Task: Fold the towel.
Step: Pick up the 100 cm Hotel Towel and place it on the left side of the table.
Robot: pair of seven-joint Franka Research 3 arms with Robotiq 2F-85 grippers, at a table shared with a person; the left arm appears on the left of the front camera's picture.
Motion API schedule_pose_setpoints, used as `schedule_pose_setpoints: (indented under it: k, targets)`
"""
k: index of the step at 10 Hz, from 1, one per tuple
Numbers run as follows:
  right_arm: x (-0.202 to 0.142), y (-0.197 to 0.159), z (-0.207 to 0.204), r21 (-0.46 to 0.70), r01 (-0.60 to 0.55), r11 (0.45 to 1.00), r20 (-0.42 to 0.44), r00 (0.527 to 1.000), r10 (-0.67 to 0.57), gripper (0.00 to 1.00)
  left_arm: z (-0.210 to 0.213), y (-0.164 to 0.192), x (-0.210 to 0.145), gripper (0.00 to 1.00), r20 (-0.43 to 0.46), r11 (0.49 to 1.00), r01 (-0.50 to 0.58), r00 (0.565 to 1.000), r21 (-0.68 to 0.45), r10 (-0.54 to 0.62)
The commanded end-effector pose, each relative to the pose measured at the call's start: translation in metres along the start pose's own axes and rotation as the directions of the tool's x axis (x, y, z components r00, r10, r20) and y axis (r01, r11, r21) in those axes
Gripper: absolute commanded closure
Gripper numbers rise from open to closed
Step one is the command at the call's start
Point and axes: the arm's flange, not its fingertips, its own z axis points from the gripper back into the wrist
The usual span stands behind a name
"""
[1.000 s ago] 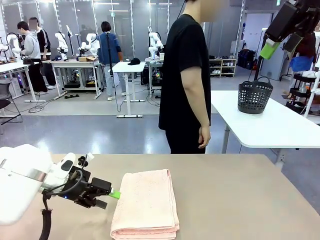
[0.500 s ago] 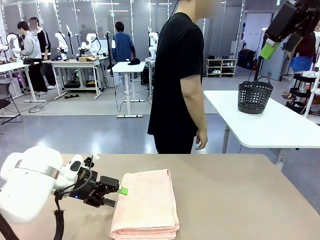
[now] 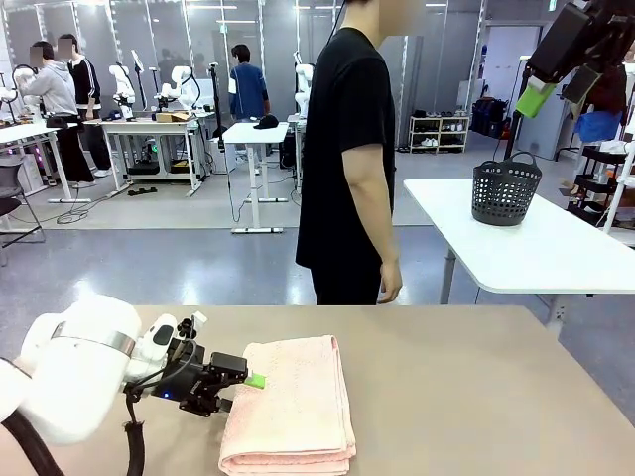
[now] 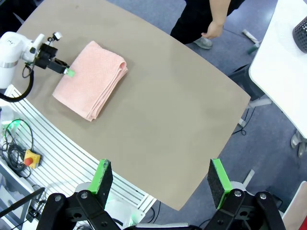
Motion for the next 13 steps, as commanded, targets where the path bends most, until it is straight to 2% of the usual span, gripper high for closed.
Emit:
schedule_pose_setpoints:
  k: [1,2,4,6,7,8,11,12,13]
  targets:
    - [0.0,-0.002,0.002,-0.008,-0.001,1.0,0.003,1.0,0.001,0.0,-0.015,0.004,0.001,0.19,0.01,1.0,0.002,1.0,-0.027,-0.002]
    - [0.0,-0.002,0.002,-0.008,-0.001,1.0,0.003,1.0,0.001,0.0,-0.016,0.004,0.002,0.58,0.007,1.0,-0.001,1.0,-0.025,0.001]
    - [0.0,-0.002,0.002,-0.008,-0.001,1.0,0.003,1.0,0.001,0.0,-0.017,0.004,0.002,1.0,0.014,1.0,-0.006,1.0,-0.016,0.006]
    - [0.0,-0.002,0.002,-0.008,-0.001,1.0,0.003,1.0,0.001,0.0,-0.017,0.002,0.001,1.0,0.017,1.0,-0.004,1.0,-0.011,0.004]
    - [0.0,-0.002,0.002,-0.008,-0.001,1.0,0.003,1.0,0.001,0.0,-0.015,0.001,0.001,0.95,0.017,1.0,-0.003,1.0,-0.01,0.003]
    - [0.0,-0.002,0.002,-0.008,-0.001,1.0,0.003,1.0,0.001,0.0,-0.014,0.0,0.0,1.0,0.011,1.0,-0.002,1.0,-0.004,0.002]
    - [0.0,-0.002,0.002,-0.008,-0.001,1.0,0.003,1.0,0.001,0.0,-0.012,-0.002,0.003,1.0,-0.024,1.0,-0.011,1.0,-0.004,0.011]
    - [0.0,-0.002,0.002,-0.008,-0.001,1.0,0.003,1.0,0.001,0.0,-0.013,-0.005,0.006,1.0,-0.058,1.0,0.025,0.998,0.017,-0.023]
    - [0.0,-0.002,0.002,-0.008,-0.001,1.0,0.003,1.0,0.001,0.0,-0.008,0.004,0.002,1.0,-0.01,1.0,-0.01,1.0,-0.002,0.01]
